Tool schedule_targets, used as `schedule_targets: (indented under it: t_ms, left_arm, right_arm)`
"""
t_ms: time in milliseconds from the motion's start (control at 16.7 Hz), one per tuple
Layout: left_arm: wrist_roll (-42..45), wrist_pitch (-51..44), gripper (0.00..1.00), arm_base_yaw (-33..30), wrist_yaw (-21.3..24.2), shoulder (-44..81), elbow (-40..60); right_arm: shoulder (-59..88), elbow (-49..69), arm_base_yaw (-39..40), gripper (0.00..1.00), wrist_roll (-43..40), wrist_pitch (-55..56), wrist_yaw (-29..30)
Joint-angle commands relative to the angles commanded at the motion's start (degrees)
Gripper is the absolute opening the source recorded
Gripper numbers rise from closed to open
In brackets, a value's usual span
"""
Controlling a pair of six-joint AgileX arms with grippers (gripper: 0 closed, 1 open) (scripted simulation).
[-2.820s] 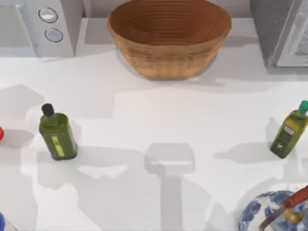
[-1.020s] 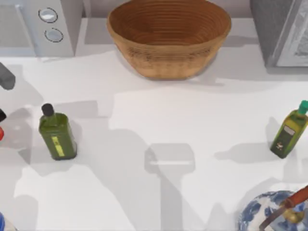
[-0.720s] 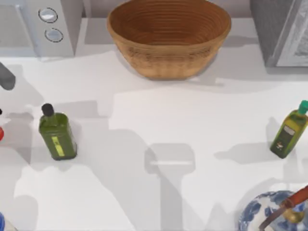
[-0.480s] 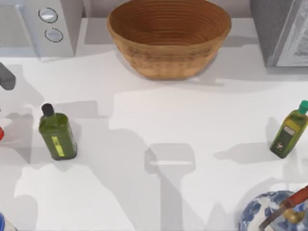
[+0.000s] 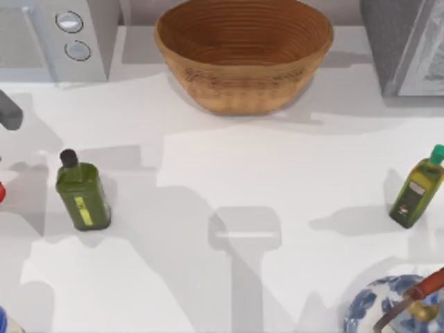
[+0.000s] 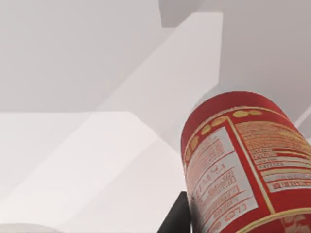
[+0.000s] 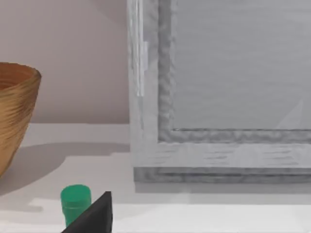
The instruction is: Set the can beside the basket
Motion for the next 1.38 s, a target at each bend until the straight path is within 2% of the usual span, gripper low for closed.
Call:
schedule_targets:
  t_ms: [300,540,900,1380]
  left_arm:
    - [-0.6,0.3,0.00,-0.4,-0.2,-0.2,0.4]
    - [-8.7,2.6,0.00,-4.8,-1.9,-0.2,5.2]
    - [-34.7,2.1,0.00,-18.3,-3.4,4.4,12.2]
    - [-74.7,-6.4,0.00,-38.5,-1.0,10.3,14.6]
  right_arm:
    - [0.0,0.0,0.0,1.00,0.0,0.0,0.0]
    - [0.0,0.0,0.0,1.00,0.0,0.0,0.0]
    - [0.0,0.0,0.0,1.00,0.0,0.0,0.0]
    - [0.0,0.0,0.0,1.00,0.0,0.0,0.0]
